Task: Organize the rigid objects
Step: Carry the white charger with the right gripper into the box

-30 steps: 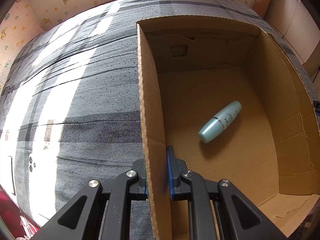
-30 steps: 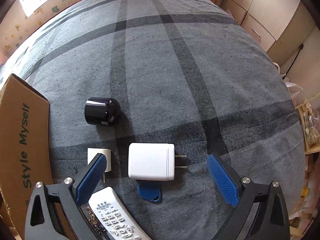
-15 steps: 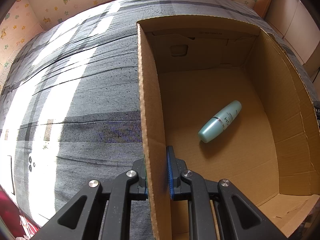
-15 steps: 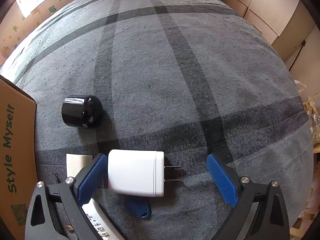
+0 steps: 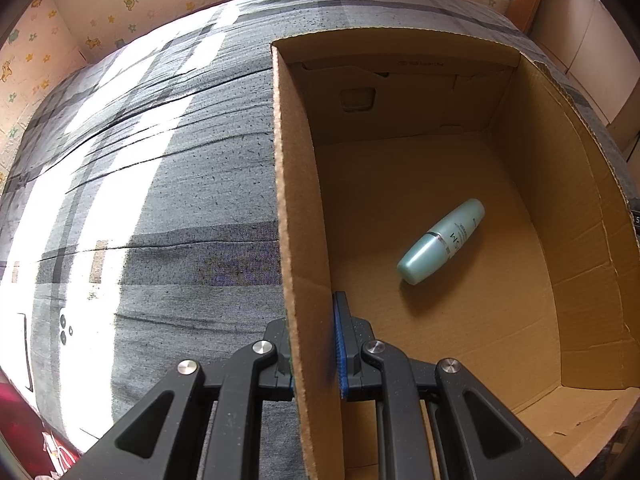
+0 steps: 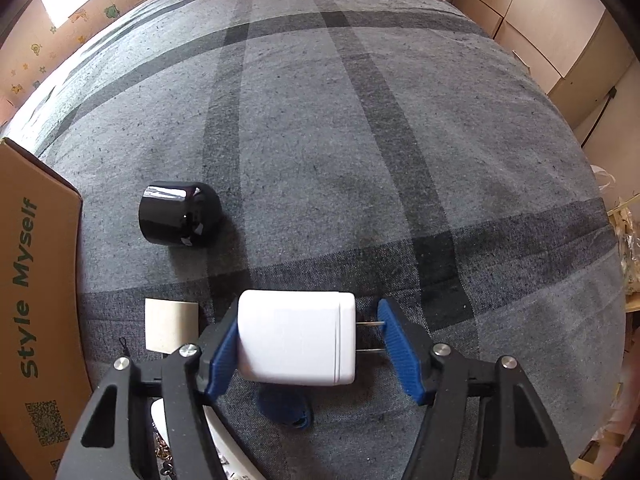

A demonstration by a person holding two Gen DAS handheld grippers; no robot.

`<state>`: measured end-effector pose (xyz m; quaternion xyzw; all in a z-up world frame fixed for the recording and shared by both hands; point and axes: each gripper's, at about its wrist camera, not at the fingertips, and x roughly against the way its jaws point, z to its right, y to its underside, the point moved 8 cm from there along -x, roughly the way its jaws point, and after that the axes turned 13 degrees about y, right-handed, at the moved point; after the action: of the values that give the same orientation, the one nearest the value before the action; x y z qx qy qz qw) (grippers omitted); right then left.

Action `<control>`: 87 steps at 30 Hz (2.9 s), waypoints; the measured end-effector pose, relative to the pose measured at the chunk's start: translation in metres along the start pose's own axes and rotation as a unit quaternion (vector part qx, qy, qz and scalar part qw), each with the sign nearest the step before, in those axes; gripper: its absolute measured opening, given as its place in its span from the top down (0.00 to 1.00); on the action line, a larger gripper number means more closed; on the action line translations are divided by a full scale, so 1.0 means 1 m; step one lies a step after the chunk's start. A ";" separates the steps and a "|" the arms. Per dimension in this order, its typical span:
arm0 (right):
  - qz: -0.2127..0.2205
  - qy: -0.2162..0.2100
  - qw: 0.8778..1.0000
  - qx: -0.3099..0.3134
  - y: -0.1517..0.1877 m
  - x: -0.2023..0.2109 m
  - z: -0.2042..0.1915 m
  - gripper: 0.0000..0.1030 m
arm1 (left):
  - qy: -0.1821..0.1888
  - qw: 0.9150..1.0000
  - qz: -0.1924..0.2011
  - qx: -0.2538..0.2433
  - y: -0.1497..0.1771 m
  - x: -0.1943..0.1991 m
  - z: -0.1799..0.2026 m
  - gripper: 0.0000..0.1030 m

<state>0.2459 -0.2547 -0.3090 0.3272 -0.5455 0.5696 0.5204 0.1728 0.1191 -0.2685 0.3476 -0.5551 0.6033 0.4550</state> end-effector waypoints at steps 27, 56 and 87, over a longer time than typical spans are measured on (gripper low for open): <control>0.061 -0.006 0.997 0.044 -0.003 0.121 -0.014 0.33 | 0.002 1.000 -0.002 0.002 0.000 -0.001 -0.001 0.86; 0.114 -0.083 0.972 0.190 0.020 0.207 -0.181 0.33 | 0.002 1.000 -0.004 0.001 -0.001 -0.001 -0.001 0.86; 0.010 -0.069 0.966 0.249 0.074 0.124 -0.274 0.32 | 0.001 1.000 -0.004 -0.001 0.000 -0.002 -0.002 0.86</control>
<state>0.1987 0.0487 -0.2654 0.4794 -0.4240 0.6691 0.3779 0.1737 0.1203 -0.2704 0.3489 -0.5535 0.6014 0.4585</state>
